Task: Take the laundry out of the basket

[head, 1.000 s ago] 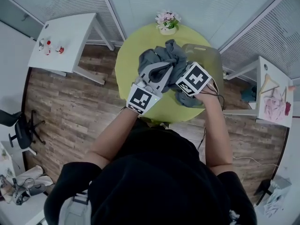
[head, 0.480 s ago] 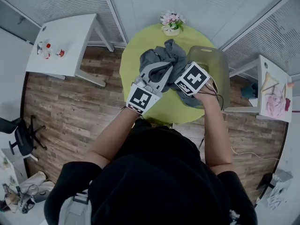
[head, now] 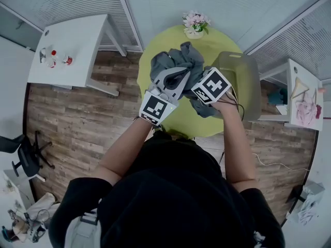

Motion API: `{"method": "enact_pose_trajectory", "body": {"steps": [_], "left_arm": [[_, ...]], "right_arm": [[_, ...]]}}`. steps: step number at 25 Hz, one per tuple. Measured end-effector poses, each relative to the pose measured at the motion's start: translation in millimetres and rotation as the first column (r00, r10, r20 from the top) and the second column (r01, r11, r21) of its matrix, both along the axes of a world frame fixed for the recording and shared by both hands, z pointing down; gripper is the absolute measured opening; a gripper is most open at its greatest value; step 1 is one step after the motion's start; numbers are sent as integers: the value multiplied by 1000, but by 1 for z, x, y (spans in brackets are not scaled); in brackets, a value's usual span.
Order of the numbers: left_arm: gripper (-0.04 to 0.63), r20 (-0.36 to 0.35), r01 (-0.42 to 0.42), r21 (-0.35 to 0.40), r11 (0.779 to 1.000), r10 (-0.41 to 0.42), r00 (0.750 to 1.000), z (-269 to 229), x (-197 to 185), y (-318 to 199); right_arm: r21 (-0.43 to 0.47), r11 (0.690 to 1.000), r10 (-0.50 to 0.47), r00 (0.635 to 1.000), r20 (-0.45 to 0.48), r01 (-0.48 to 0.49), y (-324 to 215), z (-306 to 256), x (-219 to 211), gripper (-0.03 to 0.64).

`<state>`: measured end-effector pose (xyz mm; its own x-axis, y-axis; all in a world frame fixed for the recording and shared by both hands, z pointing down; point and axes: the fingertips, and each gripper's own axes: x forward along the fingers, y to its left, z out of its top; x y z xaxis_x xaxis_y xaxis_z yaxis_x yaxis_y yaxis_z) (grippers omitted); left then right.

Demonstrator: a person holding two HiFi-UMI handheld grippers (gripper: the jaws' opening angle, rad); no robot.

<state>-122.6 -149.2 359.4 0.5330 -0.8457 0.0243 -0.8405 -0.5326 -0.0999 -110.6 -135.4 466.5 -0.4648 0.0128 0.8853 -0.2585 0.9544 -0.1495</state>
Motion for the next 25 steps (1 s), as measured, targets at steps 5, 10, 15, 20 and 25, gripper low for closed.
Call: {"method": "enact_pose_trajectory", "body": {"steps": [5,10,15,20,25], "left_arm": [[6,-3,-24,-23,999,24,1000,12,-17,-4],[6,-8,-60,-51,997,59,998,29,-23,-6],[6,-19,-92,-89,992,90,996,55,-26,-10],[6,-26,-131,-135,982,128,991,85,-20,-17],[6,-40,-154,-176,972,149,988,113,-14,-20]], "right_arm": [[-36,997,63,998,14,-62,-2,18,-17,381],[-46,990,136,991,-5,-136,-4,44,-18,381],[-82,970,230,973,-15,-231,-7,74,-12,382],[-102,943,315,949,-33,-316,-11,106,1,382],[-125,912,392,920,-22,-392,-13,137,10,382]]}}
